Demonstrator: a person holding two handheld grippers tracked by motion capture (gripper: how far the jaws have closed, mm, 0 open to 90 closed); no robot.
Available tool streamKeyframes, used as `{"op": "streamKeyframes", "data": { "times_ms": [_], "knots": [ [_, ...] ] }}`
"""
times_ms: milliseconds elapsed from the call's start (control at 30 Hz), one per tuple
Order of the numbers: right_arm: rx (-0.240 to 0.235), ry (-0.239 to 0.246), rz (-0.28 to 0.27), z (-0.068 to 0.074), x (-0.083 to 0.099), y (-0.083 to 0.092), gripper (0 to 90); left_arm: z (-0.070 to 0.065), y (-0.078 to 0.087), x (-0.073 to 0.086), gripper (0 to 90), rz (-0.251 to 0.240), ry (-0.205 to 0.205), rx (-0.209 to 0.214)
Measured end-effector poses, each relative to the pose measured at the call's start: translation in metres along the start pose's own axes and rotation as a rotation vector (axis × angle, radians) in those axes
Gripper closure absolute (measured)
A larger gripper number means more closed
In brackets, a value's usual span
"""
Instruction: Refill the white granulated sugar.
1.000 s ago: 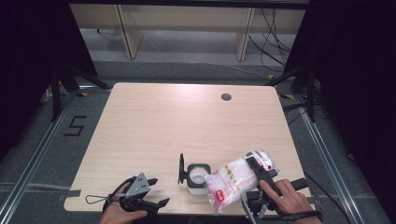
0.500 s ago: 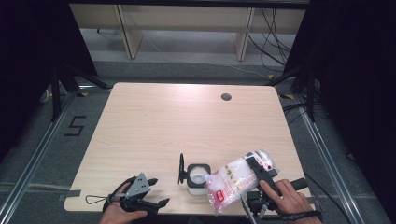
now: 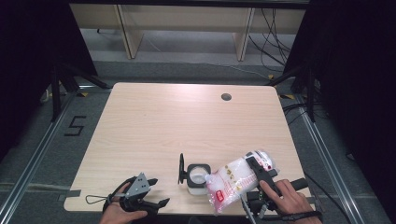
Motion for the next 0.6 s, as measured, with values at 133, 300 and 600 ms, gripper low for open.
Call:
{"op": "streamKeyframes", "data": {
  "times_ms": [133, 300, 600],
  "knots": [
    [0.005, 0.011, -0.010, 0.0005, 0.0003, -0.0012, 42.1, -0.0017, -0.0001, -0.0004, 19.8, -0.013, 0.018, 0.007],
    [0.007, 0.011, -0.013, -0.0004, 0.0001, -0.0005, 42.1, -0.0004, -0.0002, -0.0001, 19.8, -0.004, 0.006, 0.001],
    [0.013, -0.011, -0.028, 0.0015, 0.0005, -0.0023, 42.1, -0.0015, 0.0001, -0.0005, 19.8, -0.014, 0.013, 0.007]
  ]
}}
Point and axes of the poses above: each handheld gripper's, and its own axes: y roughly backward along the jaws, x roughly out of its underside, z roughly to its left, the point moved 3 cm from there along -y, roughly forward along the jaws, and after that the axes turned 8 degrees about -x, right-handed, at the moved point
